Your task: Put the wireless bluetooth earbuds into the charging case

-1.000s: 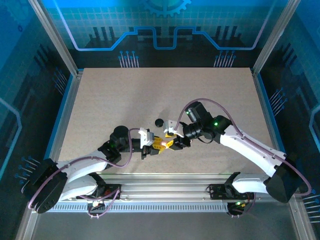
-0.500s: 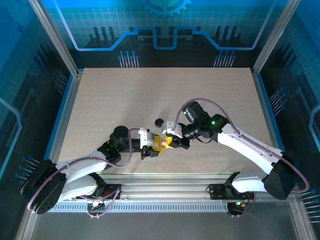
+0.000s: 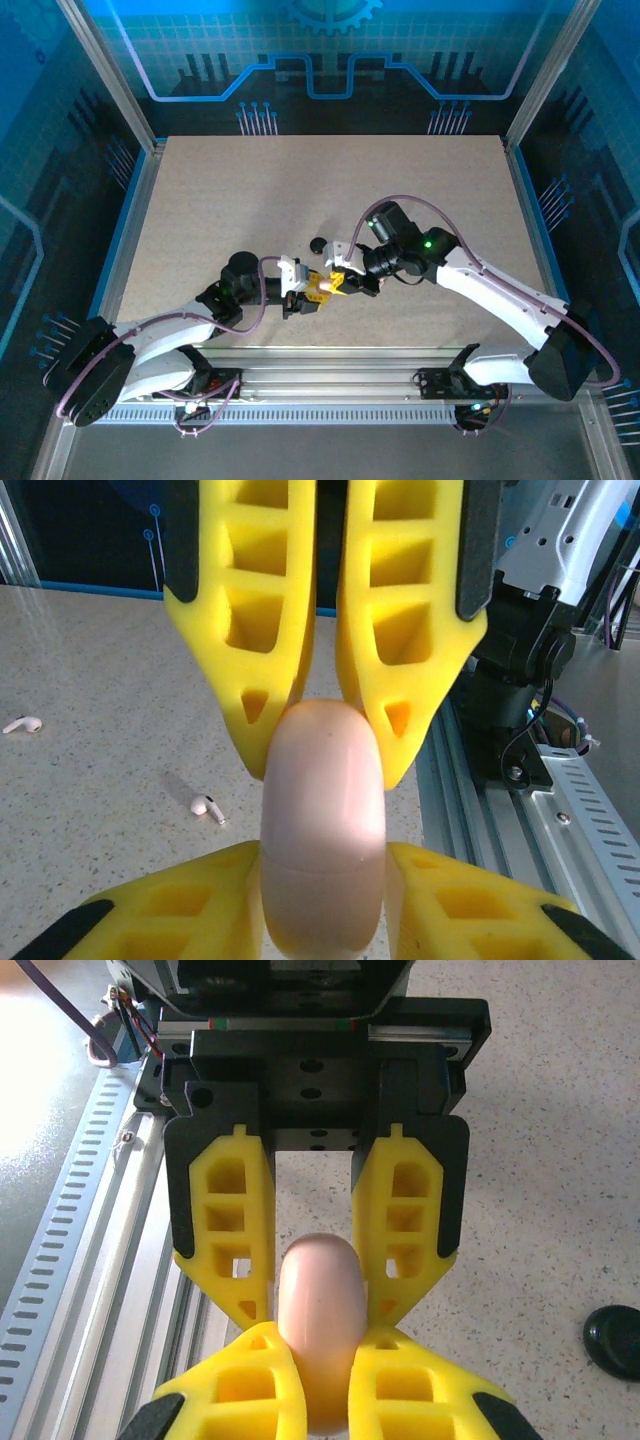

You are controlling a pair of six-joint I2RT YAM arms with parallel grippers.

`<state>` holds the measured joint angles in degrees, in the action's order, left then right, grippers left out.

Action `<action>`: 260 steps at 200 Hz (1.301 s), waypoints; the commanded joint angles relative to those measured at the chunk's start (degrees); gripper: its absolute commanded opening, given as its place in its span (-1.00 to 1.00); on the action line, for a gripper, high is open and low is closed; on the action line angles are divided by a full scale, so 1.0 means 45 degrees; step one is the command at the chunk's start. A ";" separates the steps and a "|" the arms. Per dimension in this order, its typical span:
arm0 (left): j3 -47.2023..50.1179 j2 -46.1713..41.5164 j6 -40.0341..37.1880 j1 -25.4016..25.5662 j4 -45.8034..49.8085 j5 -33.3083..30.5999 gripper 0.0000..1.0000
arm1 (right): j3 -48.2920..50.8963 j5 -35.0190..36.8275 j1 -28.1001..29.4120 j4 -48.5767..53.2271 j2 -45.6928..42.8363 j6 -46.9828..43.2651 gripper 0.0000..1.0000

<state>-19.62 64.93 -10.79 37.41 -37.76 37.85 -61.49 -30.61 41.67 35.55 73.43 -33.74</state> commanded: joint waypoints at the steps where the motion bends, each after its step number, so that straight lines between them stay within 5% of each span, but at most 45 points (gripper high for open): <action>1: -0.0309 0.0028 -0.0142 0.0093 -0.0164 0.0181 -0.45 | -0.0358 -0.0356 0.0048 0.0215 -0.0149 -0.0230 -0.91; 40: -0.0329 -0.0177 -0.0100 0.0105 -0.0100 0.0225 -0.74 | -0.0398 -0.0230 0.0044 0.0210 -0.0015 -0.0131 -0.87; 53: -0.0328 -0.0245 -0.0117 0.0103 -0.0057 0.0204 -0.76 | -0.0385 -0.0226 0.0022 0.0082 -0.0009 0.0032 -0.47; 77: -0.0309 -0.0307 -0.0123 0.0099 -0.0027 0.0220 -0.77 | -0.0446 -0.0260 -0.0008 -0.0081 0.0041 0.0242 -0.27; 210: -0.0329 -0.0481 -0.0203 0.0125 0.0065 0.0121 -0.80 | -0.0393 0.0250 -0.1466 -0.1081 -0.0370 0.1791 -0.23; 260: 0.0286 -0.0784 0.0126 0.0102 -0.0600 -0.1458 -0.82 | -0.0245 0.1112 -0.2457 -0.1292 -0.0708 0.4274 -0.15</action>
<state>-19.73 62.96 -10.57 37.58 -36.73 35.35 -61.63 -28.42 33.80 30.46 71.85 -22.68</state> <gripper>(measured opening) 0.183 0.417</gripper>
